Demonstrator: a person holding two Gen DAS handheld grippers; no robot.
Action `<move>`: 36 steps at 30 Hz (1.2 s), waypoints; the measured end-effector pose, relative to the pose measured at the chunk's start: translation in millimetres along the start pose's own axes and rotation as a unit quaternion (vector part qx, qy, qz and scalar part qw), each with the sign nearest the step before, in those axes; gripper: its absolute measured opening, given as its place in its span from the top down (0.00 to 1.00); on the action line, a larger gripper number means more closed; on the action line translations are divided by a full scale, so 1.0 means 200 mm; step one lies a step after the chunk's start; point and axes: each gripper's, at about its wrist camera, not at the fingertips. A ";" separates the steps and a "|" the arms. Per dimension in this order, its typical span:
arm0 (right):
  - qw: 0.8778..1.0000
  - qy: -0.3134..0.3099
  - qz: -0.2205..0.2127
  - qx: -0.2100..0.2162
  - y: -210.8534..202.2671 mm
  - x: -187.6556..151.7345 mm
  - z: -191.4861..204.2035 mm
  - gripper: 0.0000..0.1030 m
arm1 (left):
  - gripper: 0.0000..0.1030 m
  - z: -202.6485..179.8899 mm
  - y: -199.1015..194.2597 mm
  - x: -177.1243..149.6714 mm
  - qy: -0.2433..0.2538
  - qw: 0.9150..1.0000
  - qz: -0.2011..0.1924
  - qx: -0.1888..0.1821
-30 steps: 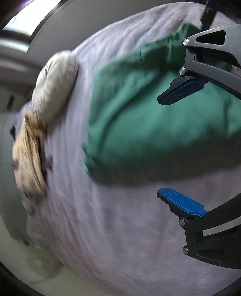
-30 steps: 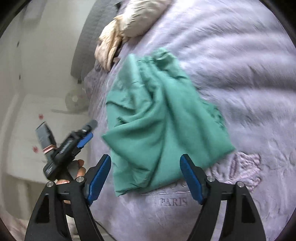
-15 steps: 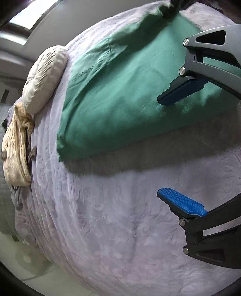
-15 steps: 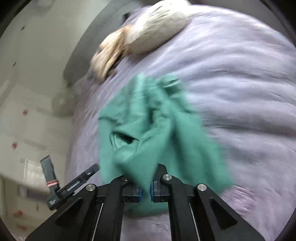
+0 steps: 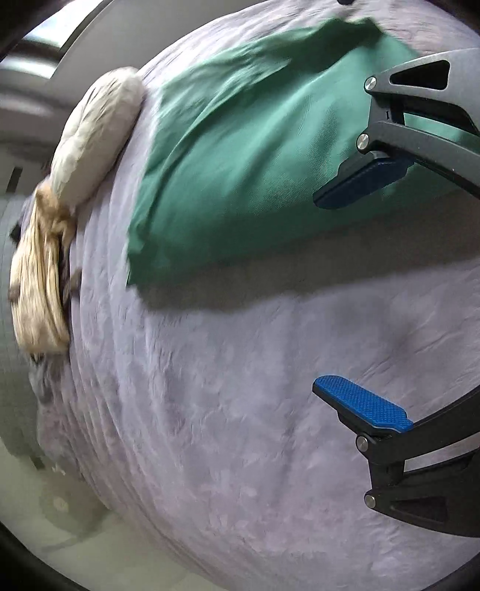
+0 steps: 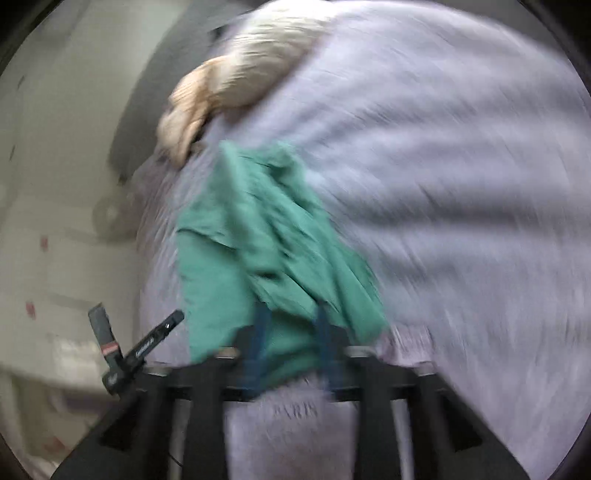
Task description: Fold large clothes
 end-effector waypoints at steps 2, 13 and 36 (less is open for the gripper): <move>0.999 -0.036 0.002 0.019 0.09 0.16 0.05 0.33 | 0.10 0.04 0.03 0.06 -0.033 0.999 -0.009 0.002; 0.991 -0.082 0.104 -0.009 0.77 0.63 0.12 0.47 | 0.10 0.08 0.28 0.10 -0.084 0.996 0.026 0.010; 0.992 -0.077 0.082 0.060 0.24 0.45 0.12 0.64 | 0.10 -0.19 -0.12 -0.02 0.012 0.999 0.021 -0.047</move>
Point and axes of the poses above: each gripper's, at about its wrist camera, not at the fingertips, and y roughly the way its jaws point, z to its left, x to its top, and after that the axes turned 12 degrees about -y, right-handed
